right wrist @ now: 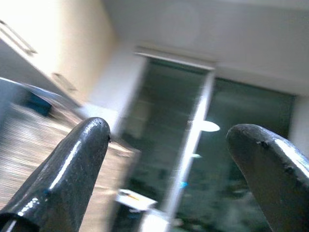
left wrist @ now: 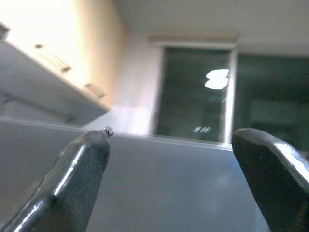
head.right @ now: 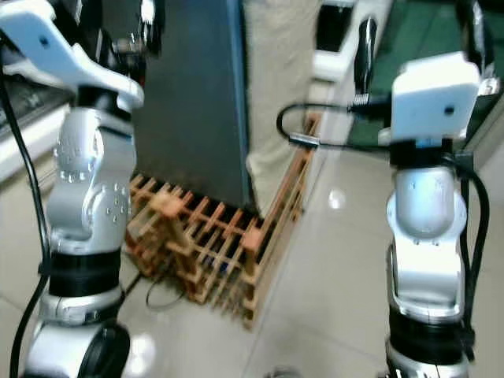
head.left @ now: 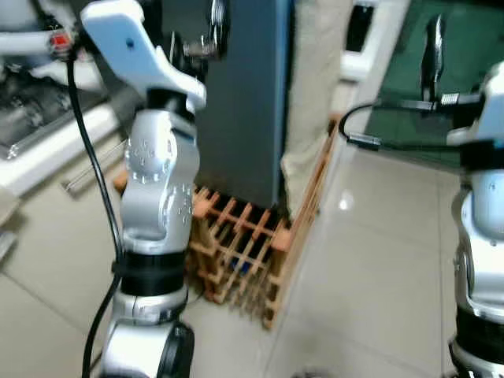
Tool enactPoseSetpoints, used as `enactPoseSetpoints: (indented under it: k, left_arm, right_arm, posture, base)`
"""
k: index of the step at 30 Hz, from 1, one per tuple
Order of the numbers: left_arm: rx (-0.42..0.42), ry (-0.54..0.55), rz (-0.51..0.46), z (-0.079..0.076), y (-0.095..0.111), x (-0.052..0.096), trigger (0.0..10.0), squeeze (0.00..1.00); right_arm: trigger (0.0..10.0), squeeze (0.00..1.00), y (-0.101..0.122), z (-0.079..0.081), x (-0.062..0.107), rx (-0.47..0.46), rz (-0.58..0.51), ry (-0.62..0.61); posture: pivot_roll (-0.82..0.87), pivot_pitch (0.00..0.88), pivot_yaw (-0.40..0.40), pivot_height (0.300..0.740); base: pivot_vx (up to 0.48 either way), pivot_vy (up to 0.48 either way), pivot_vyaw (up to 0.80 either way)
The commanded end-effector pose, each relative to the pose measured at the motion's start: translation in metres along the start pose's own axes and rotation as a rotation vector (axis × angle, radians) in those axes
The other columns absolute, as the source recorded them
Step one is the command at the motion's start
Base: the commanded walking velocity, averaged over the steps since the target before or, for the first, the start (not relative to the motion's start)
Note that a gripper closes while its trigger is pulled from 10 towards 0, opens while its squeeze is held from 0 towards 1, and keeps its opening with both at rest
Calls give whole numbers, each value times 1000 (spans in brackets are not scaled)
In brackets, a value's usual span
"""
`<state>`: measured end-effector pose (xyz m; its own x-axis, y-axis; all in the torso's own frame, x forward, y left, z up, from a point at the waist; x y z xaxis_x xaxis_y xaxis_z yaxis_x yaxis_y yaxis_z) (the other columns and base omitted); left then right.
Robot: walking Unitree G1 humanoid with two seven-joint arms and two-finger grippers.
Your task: Restocking fridge
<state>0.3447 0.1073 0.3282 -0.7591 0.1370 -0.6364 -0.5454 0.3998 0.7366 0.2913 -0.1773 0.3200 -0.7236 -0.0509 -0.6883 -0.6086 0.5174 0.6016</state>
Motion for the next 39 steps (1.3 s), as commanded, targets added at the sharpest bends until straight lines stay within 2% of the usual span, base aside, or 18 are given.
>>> enactPoseSetpoints:
  k: [1, 4, 6, 7, 8, 9, 11, 15, 17, 20, 22, 30, 31, 36, 39]
  left_arm:
    - [5, -56, 49, -11, -8, 2, 10000, 0]
    - [49, -112, 172, -20, -31, 10, 10000, 0]
    - [118, -132, 250, -26, -46, 17, 10000, 0]
    - [120, -137, 282, -28, -55, 21, 10000, 0]
    - [120, -137, 282, -28, -55, 21, 10000, 0]
    - [83, -126, 320, -27, -63, 23, 10000, 0]
    - [84, -109, 335, -23, -68, 25, 10000, 0]
    - [62, -74, 354, -17, -72, 26, 10000, 0]
    - [93, -50, 364, -14, -73, 26, 10000, 0]
    - [93, -57, 362, -17, -73, 26, 10000, 0]
    - [45, -62, 402, -18, -82, 28, 10000, 0]
    - [-20, -78, 500, -19, -106, 29, 10000, 0]
    - [-30, -60, 522, -18, -112, 29, 10000, 0]
    - [11, -28, 549, -22, -120, 24, 10000, 0]
    - [81, -72, 534, -33, -115, 16, 10000, 0]
  right_arm:
    - [10000, 184, -8, -3, 2, -22, 44, -3]
    - [10000, 184, -31, -5, 9, -107, 168, -38]
    - [10000, 184, -58, -8, 22, -198, 319, -93]
    - [10000, 212, -79, -6, 36, -206, 427, -91]
    - [10000, 212, -79, -6, 36, -206, 427, -91]
    - [10000, 227, -90, -5, 48, -178, 488, -80]
    - [10000, 235, -94, -4, 55, -163, 505, -73]
    - [10000, 255, -93, -2, 57, -148, 500, -57]
    - [10000, 255, -92, 2, 56, -156, 501, -27]
    - [10000, 216, -92, 5, 58, -186, 501, -24]
    - [10000, 216, -94, 9, 60, -177, 515, -5]
    - [10000, 251, -99, 18, 68, -186, 536, 4]
    - [10000, 212, -101, 20, 69, -174, 548, 15]
    - [10000, 204, -101, 21, 69, -176, 547, 16]
    - [10000, 204, -100, 21, 70, -174, 545, 19]
  posture:
    - [-171, 0, 23, 740]
    - [-171, 0, 23, 740]
    - [-174, 0, 23, 740]
    - [-178, 0, 26, 740]
    - [-178, 0, 26, 740]
    - [-182, 0, 31, 740]
    - [-188, 0, 34, 740]
    - [-191, 0, 37, 740]
    - [-191, 0, 37, 740]
    - [-185, 0, 34, 740]
    - [-181, 0, 32, 740]
    - [-178, 0, 41, 740]
    - [-180, 0, 43, 740]
    - [-185, 0, 45, 740]
    - [-190, 5, 46, 740]
  base:
    - [0, 0, 0]
    - [0, 0, 0]
    - [0, 0, 0]
    - [0, 0, 0]
    - [0, 0, 0]
    - [0, 0, -800]
    - [0, 0, -800]
    - [0, 0, -800]
    - [0, 0, -800]
    - [0, 0, 0]
    - [0, 0, 0]
    - [0, 0, -600]
    - [0, 0, 0]
    - [0, 0, 0]
    - [0, 0, 0]
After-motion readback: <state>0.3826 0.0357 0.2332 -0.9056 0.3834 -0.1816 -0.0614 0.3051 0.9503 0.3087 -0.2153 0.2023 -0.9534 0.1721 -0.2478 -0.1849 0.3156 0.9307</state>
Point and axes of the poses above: a point about 5 cm out from each wrist's last joint towards the gripper, its own x axis pointing back from the gripper into the wrist, its own y axis along the axis of the wrist's last joint, z = x × y, the point moved 4 cm from there along -x, pointing out of the wrist towards the gripper, and after that the axes turned 7 degrees about x, right-handed, at the moved point
